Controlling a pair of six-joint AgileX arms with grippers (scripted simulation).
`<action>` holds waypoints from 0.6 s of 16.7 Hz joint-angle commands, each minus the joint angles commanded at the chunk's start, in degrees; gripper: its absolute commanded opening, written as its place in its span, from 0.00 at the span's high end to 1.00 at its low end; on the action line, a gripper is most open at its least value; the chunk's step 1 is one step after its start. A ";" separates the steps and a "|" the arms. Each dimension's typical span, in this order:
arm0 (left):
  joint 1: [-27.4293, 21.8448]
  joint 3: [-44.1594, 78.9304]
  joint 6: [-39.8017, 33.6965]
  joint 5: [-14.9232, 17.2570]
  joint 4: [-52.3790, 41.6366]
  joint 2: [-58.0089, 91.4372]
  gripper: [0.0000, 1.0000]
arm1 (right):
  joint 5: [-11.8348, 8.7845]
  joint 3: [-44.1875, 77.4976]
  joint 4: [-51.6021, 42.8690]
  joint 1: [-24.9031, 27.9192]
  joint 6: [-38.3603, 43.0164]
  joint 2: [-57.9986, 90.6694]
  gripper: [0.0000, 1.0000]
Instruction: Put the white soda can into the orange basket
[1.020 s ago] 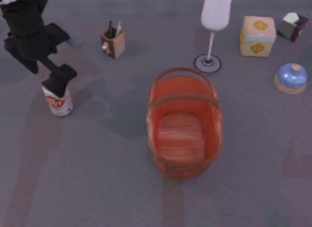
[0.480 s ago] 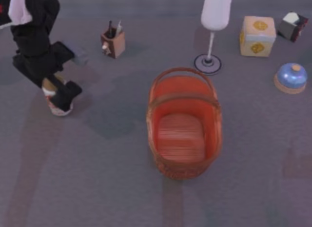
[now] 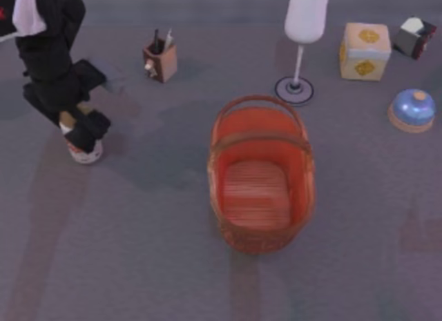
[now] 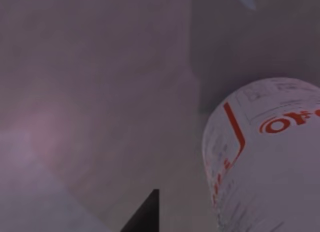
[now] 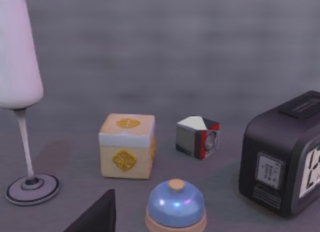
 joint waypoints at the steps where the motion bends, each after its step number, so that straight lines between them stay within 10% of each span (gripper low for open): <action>1: 0.00 0.00 0.00 0.00 0.00 0.00 0.53 | 0.00 0.00 0.00 0.00 0.00 0.00 0.00; 7: 0.00 0.00 0.00 0.00 0.00 0.00 0.98 | 0.00 0.00 0.00 0.00 0.00 0.00 0.00; 10: 0.00 0.00 0.00 0.00 0.00 0.00 1.00 | 0.00 0.00 0.00 0.00 0.00 0.00 0.00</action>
